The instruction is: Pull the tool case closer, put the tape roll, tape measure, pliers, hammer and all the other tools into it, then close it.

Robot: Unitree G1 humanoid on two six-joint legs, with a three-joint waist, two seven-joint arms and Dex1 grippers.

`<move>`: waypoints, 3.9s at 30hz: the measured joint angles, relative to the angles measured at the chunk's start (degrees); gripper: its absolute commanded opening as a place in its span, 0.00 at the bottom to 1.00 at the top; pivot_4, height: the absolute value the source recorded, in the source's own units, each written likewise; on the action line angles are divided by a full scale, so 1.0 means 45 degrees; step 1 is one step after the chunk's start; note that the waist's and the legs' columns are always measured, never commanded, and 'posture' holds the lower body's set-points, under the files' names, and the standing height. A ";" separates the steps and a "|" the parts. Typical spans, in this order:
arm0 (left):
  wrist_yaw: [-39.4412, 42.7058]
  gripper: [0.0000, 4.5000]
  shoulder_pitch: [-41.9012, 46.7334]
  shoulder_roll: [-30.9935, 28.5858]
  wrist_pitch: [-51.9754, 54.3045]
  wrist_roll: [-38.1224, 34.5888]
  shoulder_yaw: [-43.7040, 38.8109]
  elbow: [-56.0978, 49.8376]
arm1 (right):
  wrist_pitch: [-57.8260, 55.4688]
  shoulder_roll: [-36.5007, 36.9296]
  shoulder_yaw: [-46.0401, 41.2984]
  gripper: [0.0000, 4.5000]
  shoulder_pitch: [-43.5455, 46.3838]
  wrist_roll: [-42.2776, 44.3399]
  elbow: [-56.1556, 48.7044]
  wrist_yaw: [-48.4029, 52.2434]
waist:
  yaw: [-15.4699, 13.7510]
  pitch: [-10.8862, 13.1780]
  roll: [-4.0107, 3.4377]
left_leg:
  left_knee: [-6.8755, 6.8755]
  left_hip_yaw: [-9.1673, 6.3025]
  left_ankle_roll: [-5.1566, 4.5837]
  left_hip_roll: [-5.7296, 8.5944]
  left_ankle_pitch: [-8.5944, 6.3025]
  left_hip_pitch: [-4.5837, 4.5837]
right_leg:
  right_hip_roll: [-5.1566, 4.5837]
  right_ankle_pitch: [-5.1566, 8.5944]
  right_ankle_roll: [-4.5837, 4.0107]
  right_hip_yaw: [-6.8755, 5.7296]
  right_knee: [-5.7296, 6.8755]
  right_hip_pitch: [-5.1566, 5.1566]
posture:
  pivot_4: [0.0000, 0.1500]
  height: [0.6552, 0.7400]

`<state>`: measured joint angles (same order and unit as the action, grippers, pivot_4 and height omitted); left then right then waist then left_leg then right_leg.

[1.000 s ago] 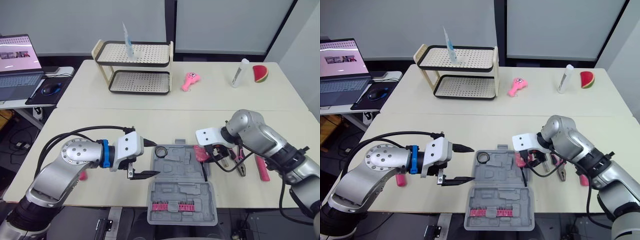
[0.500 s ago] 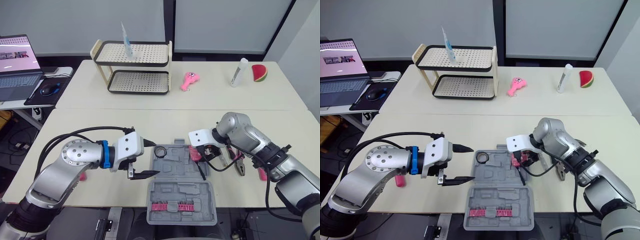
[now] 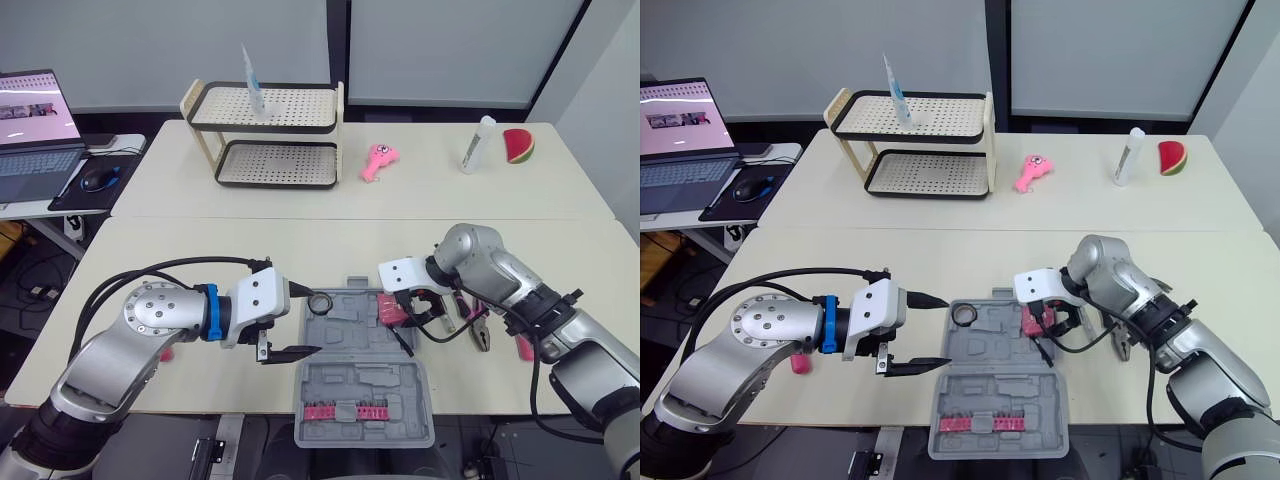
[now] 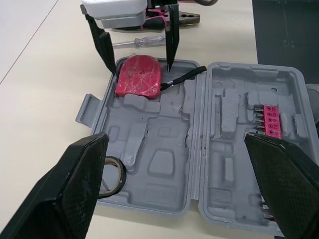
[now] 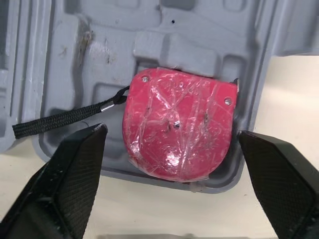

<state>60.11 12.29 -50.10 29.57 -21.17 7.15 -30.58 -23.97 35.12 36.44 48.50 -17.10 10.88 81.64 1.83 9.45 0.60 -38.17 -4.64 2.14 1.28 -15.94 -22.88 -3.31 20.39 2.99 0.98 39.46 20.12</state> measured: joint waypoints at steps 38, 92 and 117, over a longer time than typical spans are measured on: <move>0.0204 1.00 -0.0732 0.0305 -0.0879 -0.0876 -0.0365 0.0415 | 0.3062 0.0473 -0.4246 0.35 -0.4757 0.3844 -0.1543 -0.3212 | -0.0008 0.0000 0.0001 | 0.0001 0.0008 -0.0004 -0.0001 -0.0002 -0.0001 | -0.0002 0.0000 0.0000 0.0003 0.0001 -0.0009 | 1.00 0.87; -0.3479 1.00 -0.3651 0.2321 -0.2151 -0.1285 -0.7491 0.3706 | 0.1172 -0.0288 -1.0236 0.35 -0.9569 0.5225 -0.6844 -0.8647 | -0.0105 -0.0037 0.0039 | 0.0033 -0.0026 -0.0058 0.0009 -0.0034 0.0049 | -0.0022 0.0000 0.0000 -0.0011 -0.0078 -0.0098 | 1.00 0.87; -0.3789 1.00 -0.7513 0.4028 -0.4929 -0.0824 -0.9897 0.9418 | 0.3211 -0.0948 -1.4606 0.99 -1.7757 0.6453 -0.6637 -0.9047 | -0.0192 -0.0094 0.0078 | 0.0081 -0.0015 -0.0064 0.0003 -0.0043 0.0197 | -0.0089 0.0005 -0.0004 0.0021 -0.0104 -0.0223 | 1.00 0.87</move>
<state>43.06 -21.51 -31.97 7.39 -24.87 -37.39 11.81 -9.52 30.85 -29.29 -31.41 11.94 -18.99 40.93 0.97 9.02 0.95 -37.80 -4.70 1.85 1.29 -16.14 -22.00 -3.71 20.41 2.97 1.07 38.99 19.12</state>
